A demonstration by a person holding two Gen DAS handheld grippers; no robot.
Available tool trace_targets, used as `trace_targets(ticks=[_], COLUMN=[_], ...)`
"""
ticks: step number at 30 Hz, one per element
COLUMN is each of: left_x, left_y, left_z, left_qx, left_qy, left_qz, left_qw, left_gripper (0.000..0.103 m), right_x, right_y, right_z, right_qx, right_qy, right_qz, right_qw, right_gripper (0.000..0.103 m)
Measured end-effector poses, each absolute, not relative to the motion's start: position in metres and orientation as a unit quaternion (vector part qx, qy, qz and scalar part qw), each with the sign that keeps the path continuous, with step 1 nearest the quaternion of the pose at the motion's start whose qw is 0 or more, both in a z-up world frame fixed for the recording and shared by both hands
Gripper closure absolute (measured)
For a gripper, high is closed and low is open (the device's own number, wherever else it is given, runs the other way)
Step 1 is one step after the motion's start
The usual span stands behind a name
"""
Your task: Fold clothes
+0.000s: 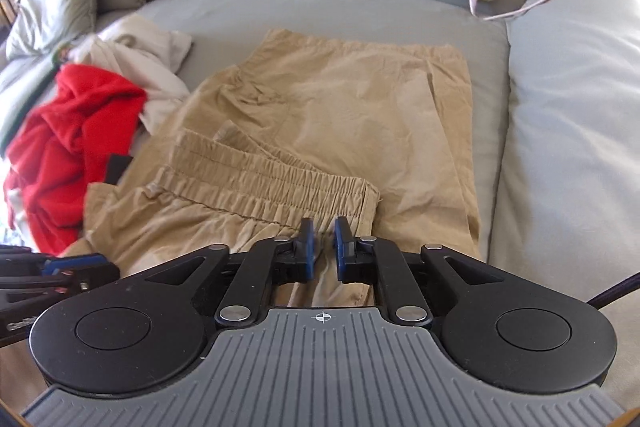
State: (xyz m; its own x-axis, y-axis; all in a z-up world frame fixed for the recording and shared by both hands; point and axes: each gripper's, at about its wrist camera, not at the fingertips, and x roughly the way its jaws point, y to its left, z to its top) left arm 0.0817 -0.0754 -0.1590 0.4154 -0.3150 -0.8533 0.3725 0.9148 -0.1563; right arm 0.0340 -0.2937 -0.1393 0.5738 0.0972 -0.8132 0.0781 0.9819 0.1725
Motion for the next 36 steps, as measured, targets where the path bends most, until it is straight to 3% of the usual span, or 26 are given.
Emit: trace_targets(ticks=[3,7,11,16,25,29,31,33,36], left_x=[0.063,0.054,0.075,0.082,0.064,0.071,0.08,0.091,0.11], left_y=[-0.062,-0.058,-0.066,-0.07,-0.047,-0.077,-0.103,-0.13,-0.157], left_z=[-0.138,-0.131,-0.166,-0.161,-0.099,-0.088,-0.094,-0.106,-0.128], left_qx=[0.009,0.029,0.054,0.069,0.028,0.008,0.017,0.024,0.045], left_qy=[0.471,0.426,0.488,0.502,0.472,0.447,0.432,0.424,0.424], left_qz=[-0.221,-0.225,-0.204,-0.189,-0.226,-0.264,-0.273,-0.286,-0.282], left_qw=[0.854,0.876,0.847,0.841,0.851,0.855,0.859,0.859,0.86], left_gripper=[0.085,0.084,0.083,0.077,0.076,0.055,0.056,0.064,0.064], right_x=[0.012,-0.029,-0.057,-0.051,-0.066,-0.05,-0.033,-0.01,0.023], right_y=[-0.303,-0.303,-0.288,-0.299,-0.321,-0.329,-0.332,-0.33,-0.319], right_z=[-0.121,-0.106,-0.116,-0.162,-0.087,-0.063,-0.064,-0.08,-0.109], right_qx=[0.13,0.142,0.095,0.116,0.123,0.123,0.14,0.169,0.176], right_qy=[0.447,0.454,0.477,0.52,0.483,0.442,0.424,0.424,0.431], right_qz=[0.018,0.06,0.059,-0.012,-0.004,0.007,0.021,0.038,0.043], right_qw=[0.885,0.877,0.872,0.846,0.867,0.889,0.895,0.889,0.884], right_gripper=[0.073,0.073,0.074,0.077,0.074,0.072,0.072,0.074,0.078])
